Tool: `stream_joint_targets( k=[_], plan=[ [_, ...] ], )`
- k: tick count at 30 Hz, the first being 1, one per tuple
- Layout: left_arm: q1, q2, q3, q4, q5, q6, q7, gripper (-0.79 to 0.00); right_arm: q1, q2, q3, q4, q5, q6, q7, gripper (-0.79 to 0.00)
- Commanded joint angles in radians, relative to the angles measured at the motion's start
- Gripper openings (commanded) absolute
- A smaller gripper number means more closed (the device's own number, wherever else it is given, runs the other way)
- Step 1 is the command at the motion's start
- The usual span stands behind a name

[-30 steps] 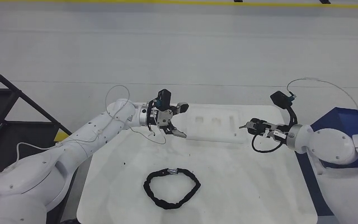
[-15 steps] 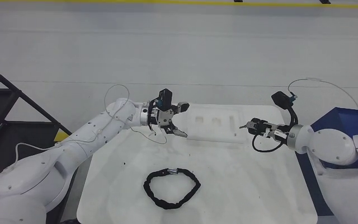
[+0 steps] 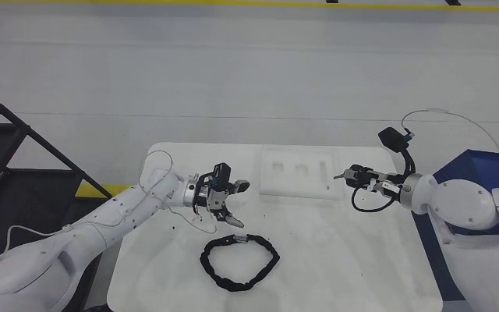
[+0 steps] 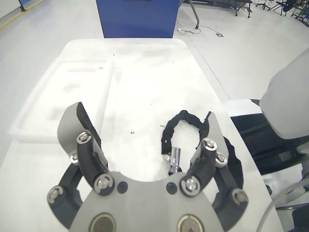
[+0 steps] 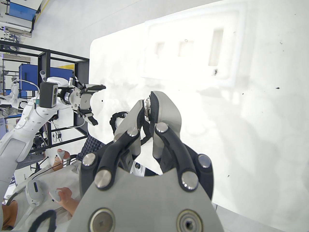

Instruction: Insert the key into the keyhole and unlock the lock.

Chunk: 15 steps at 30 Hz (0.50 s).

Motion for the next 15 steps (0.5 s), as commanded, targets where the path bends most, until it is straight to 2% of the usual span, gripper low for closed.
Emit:
stream_joint_targets(
  k=[1,8,15],
  plan=[
    [0.038,0.014,-0.008,-0.019,0.032,0.026,0.007,0.000,0.000,0.000,0.000,0.000,0.000,0.000,0.000,-0.785],
    [0.130,0.037,-0.026,-0.037,0.097,0.086,0.013,0.000,0.000,0.000,0.000,0.000,0.000,0.000,0.000,-0.785],
    [0.162,0.028,-0.040,-0.040,0.173,0.135,-0.022,0.000,0.000,0.000,0.000,0.000,0.000,0.000,0.000,-0.785]
  ],
)
